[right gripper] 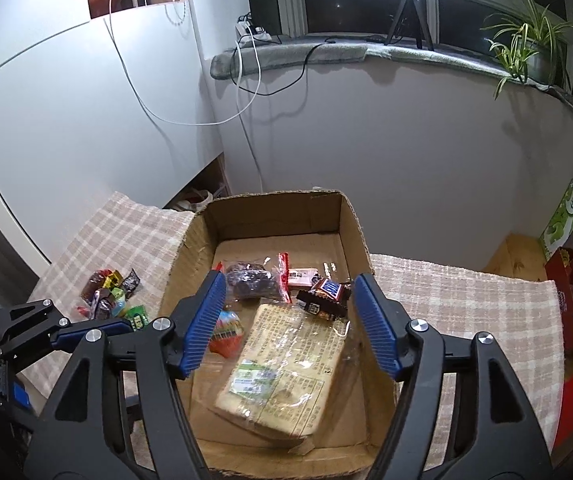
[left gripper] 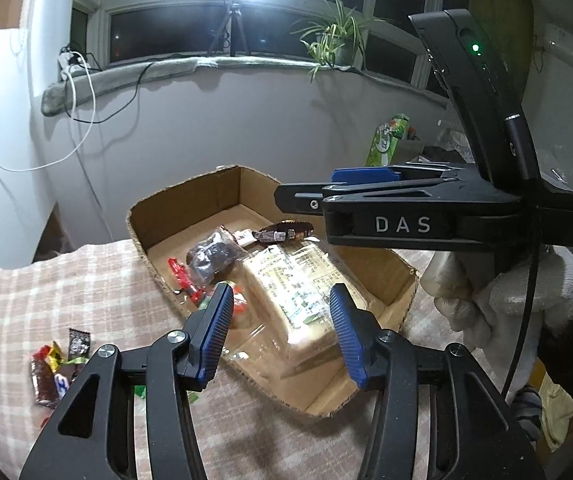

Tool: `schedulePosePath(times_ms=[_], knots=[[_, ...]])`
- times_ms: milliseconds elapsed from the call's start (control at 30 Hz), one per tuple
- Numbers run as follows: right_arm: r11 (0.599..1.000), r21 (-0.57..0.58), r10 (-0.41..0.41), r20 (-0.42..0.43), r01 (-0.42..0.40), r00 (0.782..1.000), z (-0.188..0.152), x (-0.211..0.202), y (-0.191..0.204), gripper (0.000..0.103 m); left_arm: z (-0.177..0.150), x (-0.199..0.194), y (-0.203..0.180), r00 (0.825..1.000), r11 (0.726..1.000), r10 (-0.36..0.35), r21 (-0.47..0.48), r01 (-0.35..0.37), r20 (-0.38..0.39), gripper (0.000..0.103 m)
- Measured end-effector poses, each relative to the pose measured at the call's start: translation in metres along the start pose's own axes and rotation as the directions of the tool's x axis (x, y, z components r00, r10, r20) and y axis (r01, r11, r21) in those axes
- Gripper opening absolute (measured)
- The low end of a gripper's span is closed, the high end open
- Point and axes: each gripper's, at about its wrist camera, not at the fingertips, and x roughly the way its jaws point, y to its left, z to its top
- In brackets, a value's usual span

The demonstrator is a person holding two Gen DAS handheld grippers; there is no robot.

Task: Organize snacks
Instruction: 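Open the right tool over the box while the left tool drops the snack pack in, then move both tools back to the snack pile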

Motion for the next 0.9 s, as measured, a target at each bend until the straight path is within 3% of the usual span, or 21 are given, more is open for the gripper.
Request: schedulePosePath(times_ms=[533,733,900], knots=[[0.999,-0.014,0.053,0.070,-0.052,0.996,-0.009,-0.033,0.045,0.071,-0.018,-0.052,0.029,0.997,0.998,0.039,-0.041,-0.036,0.060,0.052],[0.995,-0.022,0.096,0.076,-0.094,0.993,-0.018,-0.040,0.072,0.071,-0.032,-0.072,0.061,0.996,0.994,0.057,-0.102,-0.050,0.070,0.064],[0.990,-0.061,0.127,0.036,-0.124,0.991,-0.032,-0.041,0.102,0.071,-0.053,-0.089,0.106,0.992,0.977,0.112,-0.190,-0.099,0.058,0.064]])
